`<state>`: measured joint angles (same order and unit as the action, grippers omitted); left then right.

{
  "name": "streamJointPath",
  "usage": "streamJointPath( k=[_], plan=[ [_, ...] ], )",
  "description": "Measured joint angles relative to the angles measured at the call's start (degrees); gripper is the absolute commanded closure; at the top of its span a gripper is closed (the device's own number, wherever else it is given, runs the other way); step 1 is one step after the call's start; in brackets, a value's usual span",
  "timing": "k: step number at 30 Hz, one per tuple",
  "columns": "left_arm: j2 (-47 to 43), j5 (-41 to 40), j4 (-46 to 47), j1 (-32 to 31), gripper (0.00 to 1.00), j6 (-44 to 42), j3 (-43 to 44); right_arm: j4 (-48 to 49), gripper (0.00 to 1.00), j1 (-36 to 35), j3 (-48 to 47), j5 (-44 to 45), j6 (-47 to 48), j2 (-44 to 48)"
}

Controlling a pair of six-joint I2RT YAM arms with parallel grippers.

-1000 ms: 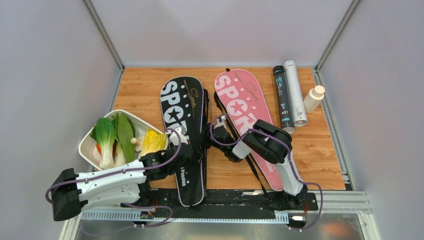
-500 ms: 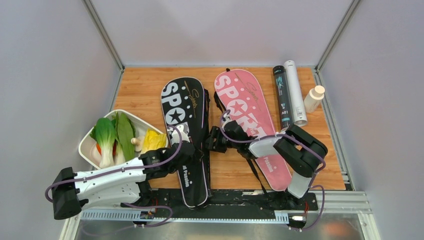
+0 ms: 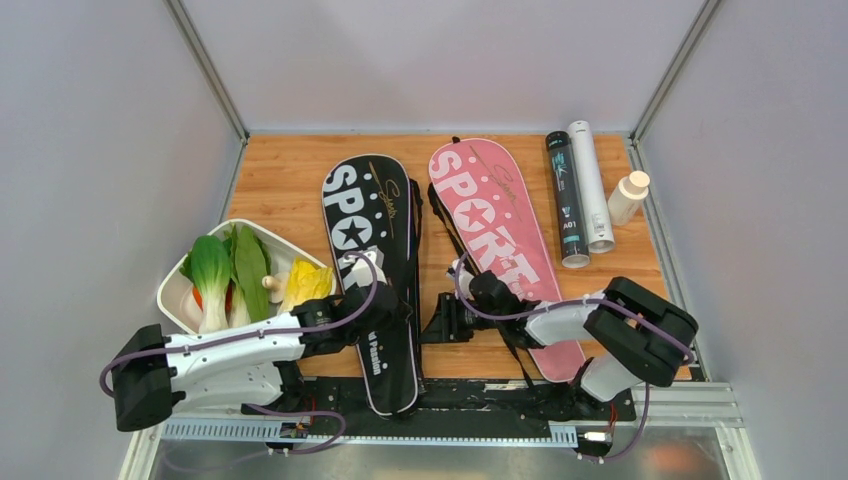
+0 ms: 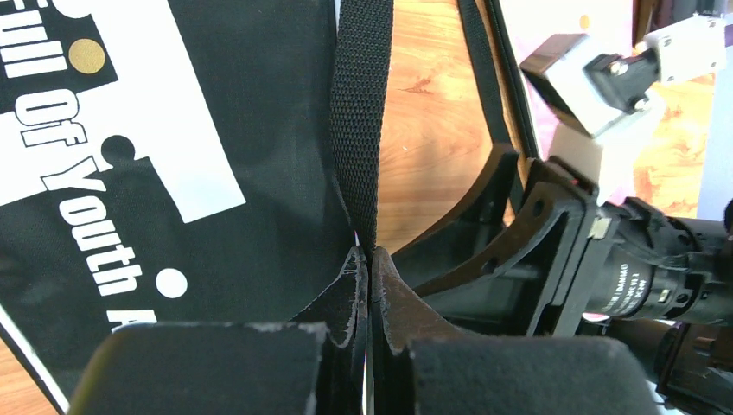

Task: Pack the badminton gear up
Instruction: Place the racket in the racket bag.

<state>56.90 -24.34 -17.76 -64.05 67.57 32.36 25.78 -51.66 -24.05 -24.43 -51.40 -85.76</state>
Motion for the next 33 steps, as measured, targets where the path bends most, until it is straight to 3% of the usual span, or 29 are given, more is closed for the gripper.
streamJointPath(
  k=[11, 22, 25, 27, 30, 33],
  plan=[
    [5.2, 1.3, 2.9, 0.0, 1.00, -0.4, 0.1, 13.1, 0.80, -5.8, 1.0, -1.6, -5.8, -7.3],
    [5.1, 1.3, 4.9, 0.2, 1.00, 0.3, -1.4, 29.3, 0.84, -8.1, -0.6, -0.1, -14.4, -19.6],
    [5.4, 1.4, 6.1, 0.2, 1.00, 0.6, -2.4, 34.1, 0.75, -8.5, 0.1, 0.6, -16.7, -21.8],
    [6.1, 1.5, 6.7, 0.3, 0.94, 0.6, -2.5, 35.1, 0.68, -8.6, 1.4, 2.3, -17.3, -21.7],
    [6.5, 1.8, 7.0, 0.2, 0.74, 0.6, -2.5, 31.6, 0.54, -8.6, 3.6, 5.3, -17.6, -18.8],
    [6.3, 1.9, 6.4, 0.2, 0.63, 0.8, -2.0, 22.2, 0.51, -8.7, 4.0, 9.7, -17.1, -10.5]
  ],
)
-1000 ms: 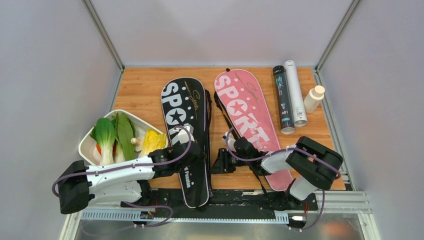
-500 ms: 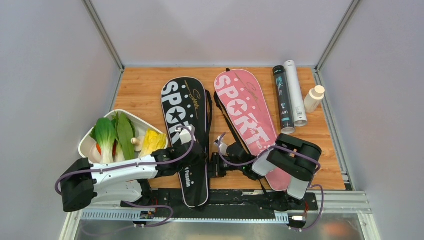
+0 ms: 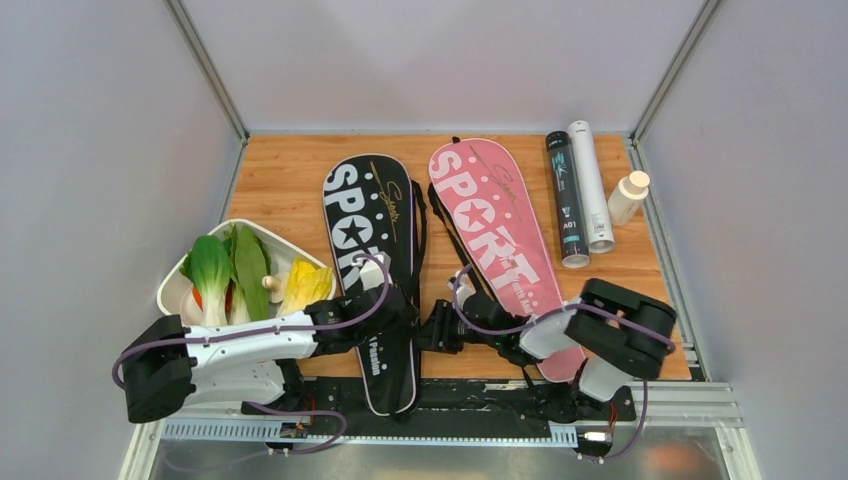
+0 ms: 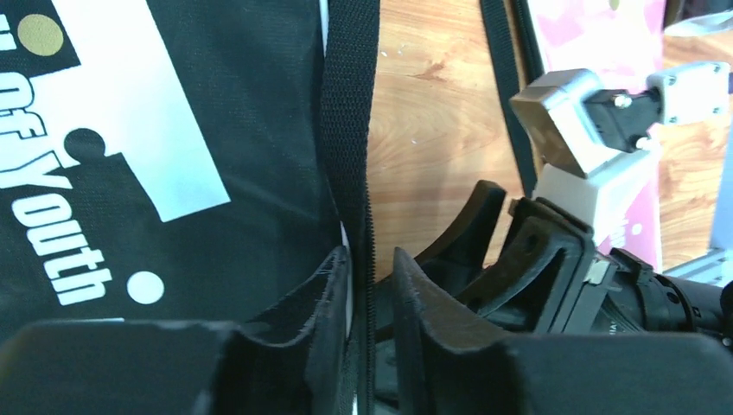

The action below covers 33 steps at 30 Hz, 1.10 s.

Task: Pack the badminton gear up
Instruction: Place the racket in the racket bag, then pick up the racket bag from the center of the board.

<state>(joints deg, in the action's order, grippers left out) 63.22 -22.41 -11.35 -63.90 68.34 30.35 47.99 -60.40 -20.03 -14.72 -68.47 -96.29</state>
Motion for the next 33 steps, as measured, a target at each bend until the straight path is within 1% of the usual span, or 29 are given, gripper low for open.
streamJointPath(
  k=[1, 2, 3, 6, 7, 9, 12, 15, 18, 23, 27, 30, 31, 32, 33],
  plan=[
    [-0.3, -0.1, -0.3, 0.0, 0.57, 0.0, 0.2, -3.0, 0.50, -0.1, 0.2, 1.5, 0.2, 2.5],
    [-0.8, -0.2, -0.8, -0.1, 0.54, 0.1, 0.5, -6.8, 0.47, -0.1, 0.3, 3.4, 0.2, 5.5],
    [-1.4, -0.3, -1.3, -0.1, 0.49, -0.1, 0.8, -9.9, 0.43, -0.1, 0.5, 5.2, 0.2, 8.3],
    [-3.2, -1.1, -3.4, -0.1, 0.44, -0.8, 2.4, -19.8, 0.34, -0.1, 1.4, 11.6, 0.6, 17.5],
    [-3.6, -1.5, -4.4, -0.1, 0.40, -1.0, 3.3, -22.2, 0.31, 0.0, 1.5, 13.4, 0.9, 20.2],
    [-4.1, -2.3, -6.4, 0.0, 0.36, -2.0, 5.3, -25.5, 0.25, 0.2, 1.4, 17.0, 2.6, 24.5],
    [-4.3, -2.9, -8.8, 1.0, 0.35, -4.0, 8.5, -28.6, 0.20, 1.6, 0.0, 20.2, 6.5, 27.0],
    [-4.3, -3.4, -12.5, 3.5, 0.35, -6.9, 12.0, -30.1, 0.19, 4.2, -3.8, 20.6, 10.7, 25.0],
    [-5.0, -4.7, -15.7, 5.8, 0.35, -10.1, 15.0, -29.4, 0.19, 7.8, -9.1, 17.8, 13.7, 19.4],
    [-8.9, -4.6, -18.3, 10.8, 0.35, -14.6, 16.1, -26.9, 0.21, 12.6, -15.7, 9.9, 16.5, 6.4],
    [-10.4, -3.5, -18.5, 12.3, 0.35, -15.3, 15.0, -25.7, 0.21, 13.6, -22.1, 4.9, 17.6, -3.7],
    [-11.3, -2.9, -18.6, 12.5, 0.35, -15.6, 12.6, -24.2, 0.26, 13.4, -25.6, 3.5, 18.0, -7.7],
    [-11.5, -2.6, -18.8, 12.7, 0.35, -15.7, 11.8, -23.9, 0.29, 13.3, -26.5, 3.1, 18.1, -8.6],
    [-11.7, -2.4, -19.1, 13.0, 0.35, -15.8, 11.0, -23.4, 0.32, 13.3, -27.1, 2.9, 18.1, -9.5],
    [-12.0, -2.1, -19.4, 13.3, 0.35, -15.9, 10.5, -23.0, 0.39, 13.3, -27.6, 2.7, 18.2, -10.2]
  ],
)
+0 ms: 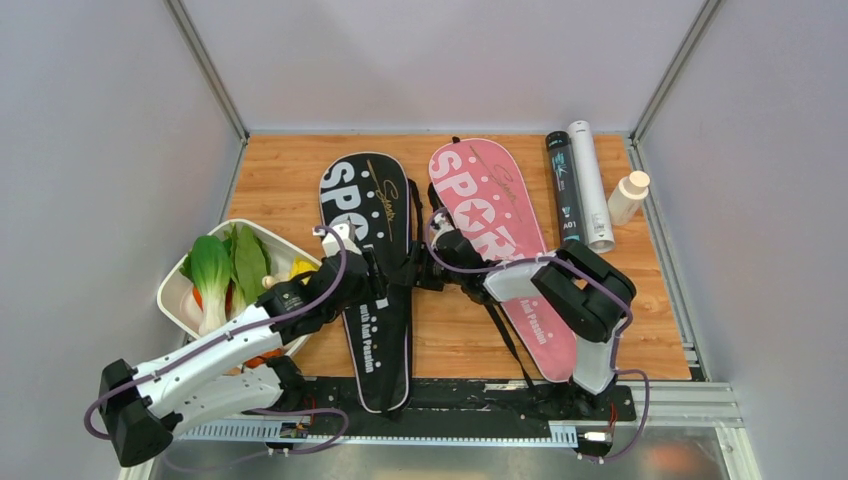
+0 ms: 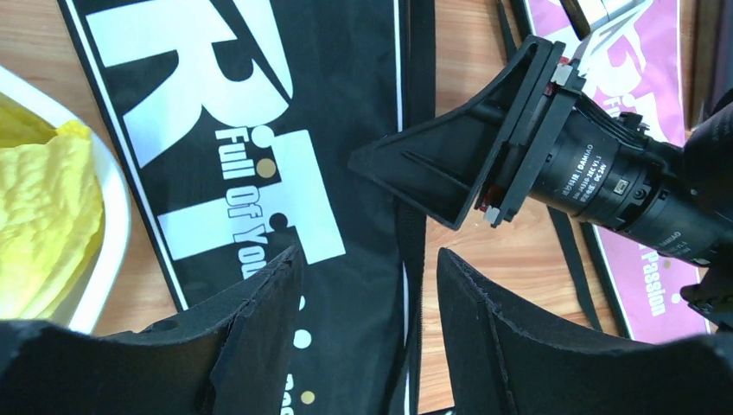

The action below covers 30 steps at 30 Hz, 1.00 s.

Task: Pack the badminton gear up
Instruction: Pick up the racket bag from the center of the board.

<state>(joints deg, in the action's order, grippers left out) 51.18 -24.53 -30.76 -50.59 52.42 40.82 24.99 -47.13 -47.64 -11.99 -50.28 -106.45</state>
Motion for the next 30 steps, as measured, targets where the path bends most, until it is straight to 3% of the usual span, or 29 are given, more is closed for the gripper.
streamJointPath(
  k=[4, 6, 11, 15, 22, 30],
  plan=[
    [-1.9, 0.5, -0.3, 1.5, 0.34, -0.6, -0.8, 0.2, 0.85, 0.0, -2.0, 0.4, 0.9, -2.7],
    [-3.0, 0.8, -0.2, 2.4, 0.33, -1.2, -0.8, -0.7, 1.00, 0.1, -2.7, 0.8, 1.6, -3.8],
    [-2.3, 2.4, -0.8, 5.9, 0.29, -4.4, 2.4, -5.7, 1.00, 0.9, -5.4, 0.3, 5.0, -3.2],
    [2.7, 3.6, -1.9, 10.5, 0.30, -7.6, 11.1, -15.7, 1.00, 2.1, -8.7, 2.6, 12.5, 2.1],
    [11.7, 2.8, -2.5, 18.6, 0.30, -11.6, 27.7, -33.2, 1.00, 2.7, -22.9, 13.7, 30.5, 10.6],
    [17.8, 6.7, -1.2, 29.9, 0.31, -13.1, 40.2, -43.6, 1.00, 0.1, -28.3, 26.6, 50.9, 16.8]
  ],
)
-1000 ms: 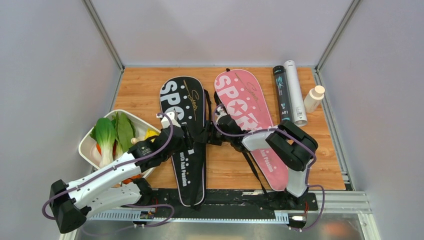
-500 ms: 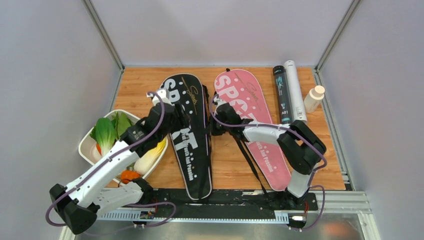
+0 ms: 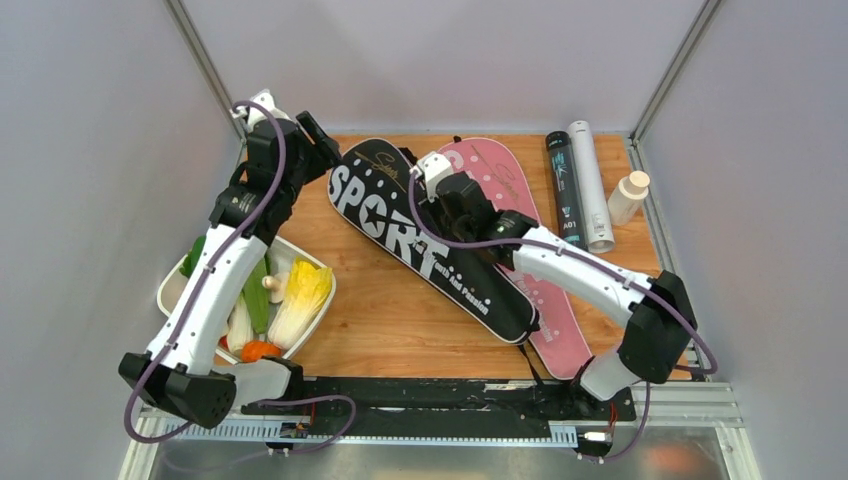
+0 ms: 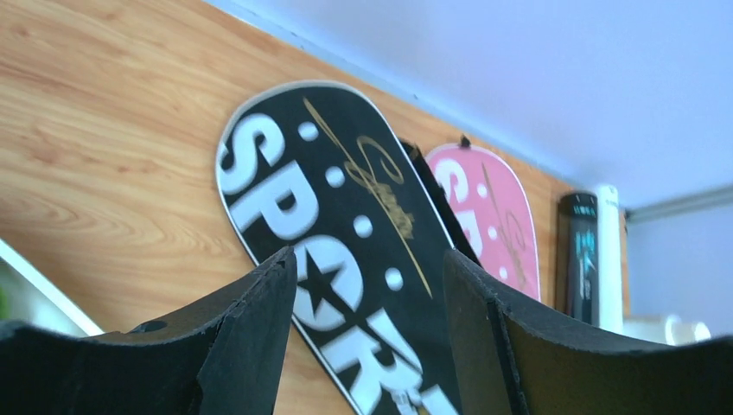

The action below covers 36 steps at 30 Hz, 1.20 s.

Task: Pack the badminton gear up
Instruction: Pick up the racket bag from the center of the board.

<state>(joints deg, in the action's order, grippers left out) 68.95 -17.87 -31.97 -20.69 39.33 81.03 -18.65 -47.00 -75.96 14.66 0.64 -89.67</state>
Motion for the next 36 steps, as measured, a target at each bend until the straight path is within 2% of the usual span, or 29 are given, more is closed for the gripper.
streamJointPath(
  k=[3, 5, 10, 13, 16, 20, 22, 27, 30, 32, 36],
  plan=[
    [2.8, 0.6, 0.0, 4.2, 0.33, 0.1, 2.4, -0.2, 1.00, -4.7, 3.1, 6.4, 6.3, 3.2],
    [4.4, 1.4, -0.3, 6.8, 0.33, 1.5, 2.5, 0.5, 1.00, -10.3, 7.5, 11.9, 10.5, 5.4],
    [8.7, 3.9, -1.3, 11.6, 0.36, 5.9, 2.1, 1.1, 1.00, -20.6, 14.4, 21.4, 14.5, 4.2],
    [10.7, 4.8, -1.6, 12.1, 0.33, 7.0, 0.9, 2.1, 1.00, -22.5, 16.1, 25.1, 14.5, 4.1],
    [11.2, 6.3, 0.5, 12.1, 0.30, 6.8, -4.0, 3.3, 1.00, -24.7, 17.9, 28.5, 14.5, 4.0],
    [13.2, 5.7, -0.7, 12.2, 0.29, 7.2, -5.6, 4.5, 1.00, -31.1, 19.4, 33.2, 14.6, 2.0],
    [15.0, 4.5, -3.6, 12.2, 0.27, 8.3, -3.0, 4.7, 1.00, -33.9, 19.5, 35.2, 14.6, 0.4],
    [22.1, 2.6, -11.3, 12.4, 0.25, 12.2, 11.5, 4.7, 1.00, -38.2, 19.9, 39.4, 14.1, -1.7],
    [24.7, 2.5, -15.9, 12.7, 0.25, 15.5, 17.4, 4.8, 1.00, -40.0, 19.9, 42.1, 14.0, -2.0],
    [26.2, 3.1, -19.8, 13.1, 0.26, 18.0, 19.9, 4.9, 1.00, -41.2, 19.9, 43.6, 14.0, -2.0],
    [30.7, 4.6, -27.7, 13.8, 0.34, 22.2, 23.6, 4.8, 0.98, -42.3, 19.9, 44.9, 13.2, -2.1]
  ],
)
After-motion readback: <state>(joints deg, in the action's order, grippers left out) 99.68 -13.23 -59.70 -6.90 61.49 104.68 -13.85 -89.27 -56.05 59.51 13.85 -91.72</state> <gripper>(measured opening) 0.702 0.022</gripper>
